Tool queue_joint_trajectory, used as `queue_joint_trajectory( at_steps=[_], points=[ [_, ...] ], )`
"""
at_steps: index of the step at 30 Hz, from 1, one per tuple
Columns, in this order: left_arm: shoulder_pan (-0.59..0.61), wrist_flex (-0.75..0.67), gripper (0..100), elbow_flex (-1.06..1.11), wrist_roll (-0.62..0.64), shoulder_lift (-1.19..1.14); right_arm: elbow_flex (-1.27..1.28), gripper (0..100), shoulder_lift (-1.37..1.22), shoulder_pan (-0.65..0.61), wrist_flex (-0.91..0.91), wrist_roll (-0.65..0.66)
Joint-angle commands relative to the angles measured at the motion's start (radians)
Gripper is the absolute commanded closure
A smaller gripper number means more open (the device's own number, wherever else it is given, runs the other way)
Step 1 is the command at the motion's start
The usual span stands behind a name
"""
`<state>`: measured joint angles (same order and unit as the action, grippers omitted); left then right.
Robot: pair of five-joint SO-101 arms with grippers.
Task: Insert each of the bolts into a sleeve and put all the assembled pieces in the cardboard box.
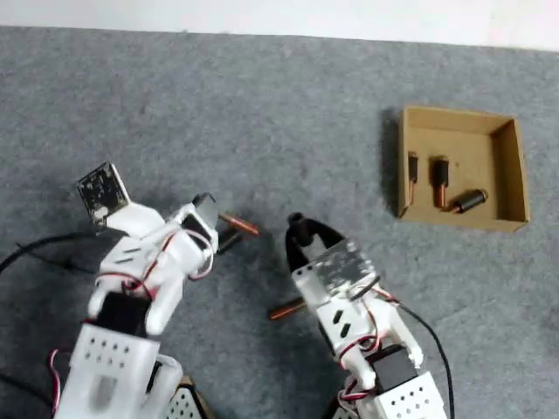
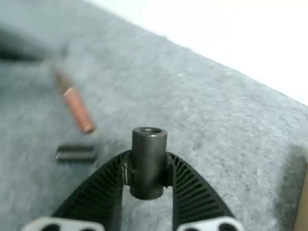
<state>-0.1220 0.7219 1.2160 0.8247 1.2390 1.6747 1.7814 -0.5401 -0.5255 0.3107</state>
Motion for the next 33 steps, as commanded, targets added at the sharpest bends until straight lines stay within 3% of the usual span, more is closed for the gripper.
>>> queue_joint_trajectory(
  at_steps=[1,6,14,19,27,33],
  points=[
    [-0.021,-0.023,100,0.036,-0.083,0.186,0.14,99.3,0.025,-0.087,-0.05,0.1],
    [-0.025,-0.023,100,0.122,-0.087,0.38,0.14,99.3,0.022,-0.117,-0.064,0.161],
    [-0.211,0.097,100,0.124,-0.095,0.598,0.14,99.3,0.022,-0.119,-0.064,0.21],
    [-0.193,0.097,100,0.143,-0.181,0.584,0.14,99.3,0.027,-0.119,-0.062,0.216],
    [-0.18,0.092,100,0.153,-0.181,0.584,0.14,99.3,0.03,-0.117,-0.062,0.216],
    [-0.101,0.091,100,0.168,-0.173,0.584,0.14,99.3,0.031,-0.119,-0.062,0.216]
  ],
)
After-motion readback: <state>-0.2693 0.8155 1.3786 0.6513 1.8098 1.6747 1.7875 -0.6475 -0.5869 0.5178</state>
